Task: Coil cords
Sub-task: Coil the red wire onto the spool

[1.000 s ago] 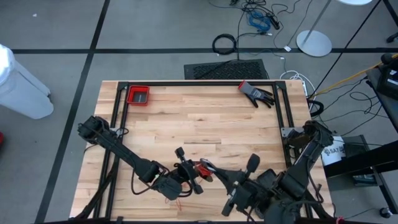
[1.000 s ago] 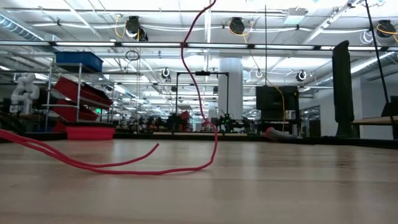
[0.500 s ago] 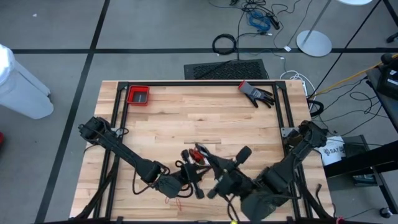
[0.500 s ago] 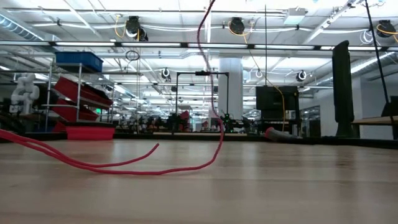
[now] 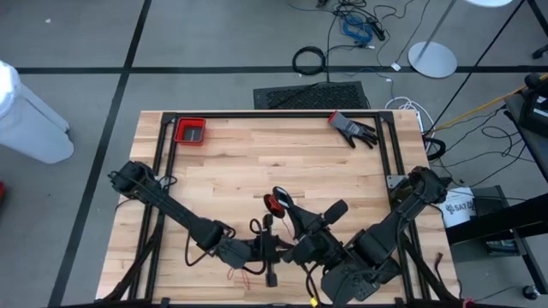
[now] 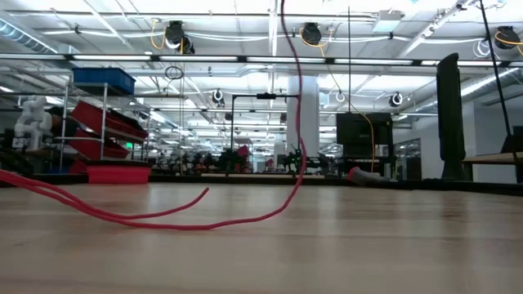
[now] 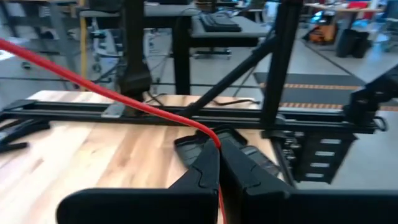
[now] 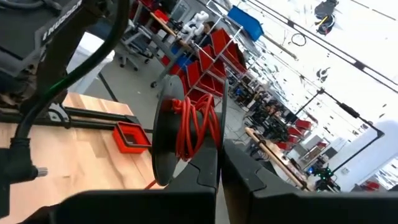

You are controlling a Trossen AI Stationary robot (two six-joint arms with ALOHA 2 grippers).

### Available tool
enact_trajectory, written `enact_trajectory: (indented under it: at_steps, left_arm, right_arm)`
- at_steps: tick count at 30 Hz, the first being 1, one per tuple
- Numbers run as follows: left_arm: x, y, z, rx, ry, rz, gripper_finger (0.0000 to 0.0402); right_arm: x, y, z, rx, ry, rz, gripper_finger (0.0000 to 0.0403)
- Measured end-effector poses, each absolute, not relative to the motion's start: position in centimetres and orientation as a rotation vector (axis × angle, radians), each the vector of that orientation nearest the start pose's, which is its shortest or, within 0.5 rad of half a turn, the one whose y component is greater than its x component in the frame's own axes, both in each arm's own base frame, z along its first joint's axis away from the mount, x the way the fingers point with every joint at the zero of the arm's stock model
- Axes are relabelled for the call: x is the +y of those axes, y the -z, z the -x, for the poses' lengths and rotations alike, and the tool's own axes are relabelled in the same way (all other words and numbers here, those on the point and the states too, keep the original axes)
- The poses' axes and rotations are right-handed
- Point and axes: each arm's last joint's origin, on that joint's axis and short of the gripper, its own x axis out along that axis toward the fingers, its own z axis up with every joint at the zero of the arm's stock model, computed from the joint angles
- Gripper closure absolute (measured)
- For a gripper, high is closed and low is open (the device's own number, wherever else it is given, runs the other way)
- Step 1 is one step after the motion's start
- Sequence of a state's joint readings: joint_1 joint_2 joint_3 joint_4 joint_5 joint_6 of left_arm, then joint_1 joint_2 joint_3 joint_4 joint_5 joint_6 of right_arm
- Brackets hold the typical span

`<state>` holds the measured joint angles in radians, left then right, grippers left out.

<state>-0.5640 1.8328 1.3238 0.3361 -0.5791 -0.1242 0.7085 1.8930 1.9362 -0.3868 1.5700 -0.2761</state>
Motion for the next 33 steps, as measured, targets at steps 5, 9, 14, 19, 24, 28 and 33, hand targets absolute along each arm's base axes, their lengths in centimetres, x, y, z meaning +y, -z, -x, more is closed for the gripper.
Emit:
enact_trajectory:
  at_steps: [5,9,14,19,24,28,33]
  left_arm:
    - [-21.6,-28.6,-36.7,0.125,0.05,0.044,0.0401]
    - [-21.8,-29.4,-36.8,0.112,0.09,0.052,0.0402]
    - [-22.4,-29.8,-36.6,0.101,0.117,0.009,0.0402]
    - [-23.0,-30.2,-36.3,0.1,0.175,-0.042,0.0402]
    - [-23.2,-30.7,-36.3,0.124,0.18,-0.055,0.0402]
    - [-23.4,-30.8,-36.2,0.145,0.185,-0.071,0.0402]
    - [-24.3,-31.6,-35.7,0.151,0.211,-0.12,0.0402]
  right_arm:
    - [24.5,-40.2,-33.0,0.268,0.833,0.583,0.0403]
    - [24.2,-40.1,-33.1,0.274,0.838,0.589,0.0403]
    - [24.1,-39.8,-33.1,0.284,0.833,0.609,0.0403]
    - [24.0,-39.4,-33.0,0.308,0.804,0.655,0.0403]
    - [24.1,-39.3,-33.1,0.301,0.729,0.61,0.0403]
    - [24.1,-39.2,-33.1,0.304,0.712,0.611,0.0403]
    - [24.1,-39.1,-33.1,0.313,0.701,0.623,0.0403]
